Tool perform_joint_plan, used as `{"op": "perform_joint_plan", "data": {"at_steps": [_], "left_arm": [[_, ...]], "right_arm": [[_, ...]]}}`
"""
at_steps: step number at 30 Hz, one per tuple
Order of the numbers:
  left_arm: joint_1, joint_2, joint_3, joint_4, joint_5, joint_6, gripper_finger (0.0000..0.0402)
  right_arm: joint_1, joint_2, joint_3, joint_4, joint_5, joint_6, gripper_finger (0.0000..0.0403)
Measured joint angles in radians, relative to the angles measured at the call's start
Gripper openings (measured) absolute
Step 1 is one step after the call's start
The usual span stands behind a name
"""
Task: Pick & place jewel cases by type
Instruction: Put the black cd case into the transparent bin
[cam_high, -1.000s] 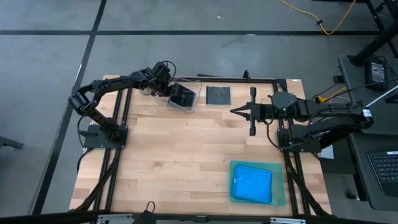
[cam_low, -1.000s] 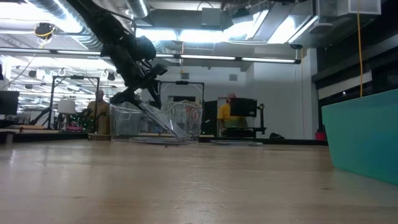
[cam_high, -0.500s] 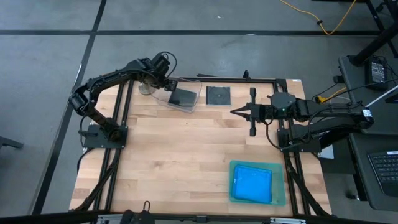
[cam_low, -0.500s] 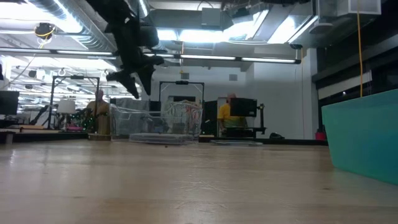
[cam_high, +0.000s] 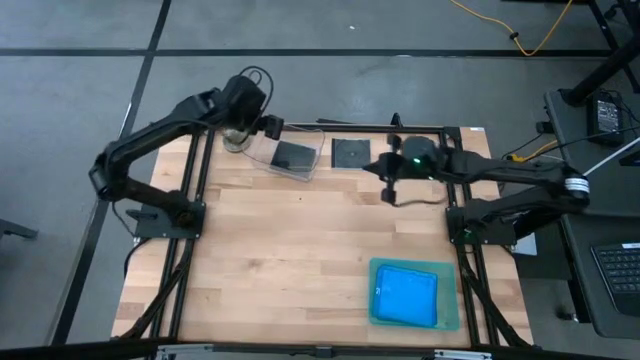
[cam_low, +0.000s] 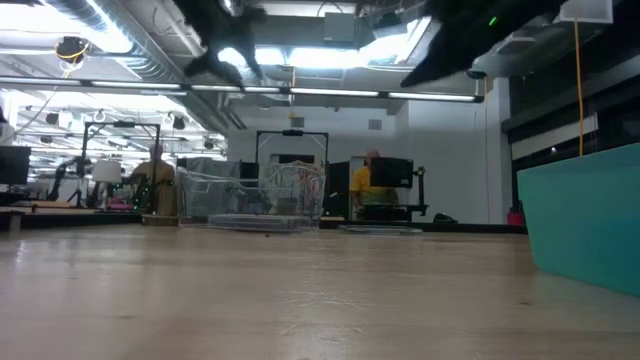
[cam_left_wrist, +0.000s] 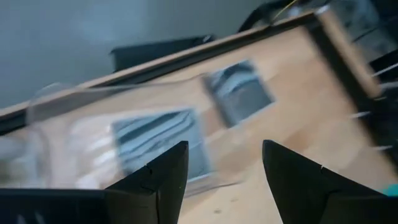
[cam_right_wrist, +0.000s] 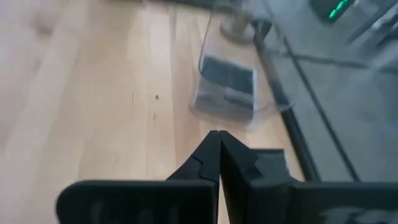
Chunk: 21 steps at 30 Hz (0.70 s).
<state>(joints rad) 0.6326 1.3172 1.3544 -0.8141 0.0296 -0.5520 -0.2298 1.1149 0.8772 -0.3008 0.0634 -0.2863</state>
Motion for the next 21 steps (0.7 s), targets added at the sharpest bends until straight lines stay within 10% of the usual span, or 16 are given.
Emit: {"op": "perform_joint_plan", "data": {"at_steps": [21], "left_arm": [[-0.498, -0.208, -0.002, 0.134, -0.437, -0.119, 0.0196]], "right_arm": [[-0.284, 0.582, 0.046, 0.285, -0.102, 0.154, 0.0007]]}}
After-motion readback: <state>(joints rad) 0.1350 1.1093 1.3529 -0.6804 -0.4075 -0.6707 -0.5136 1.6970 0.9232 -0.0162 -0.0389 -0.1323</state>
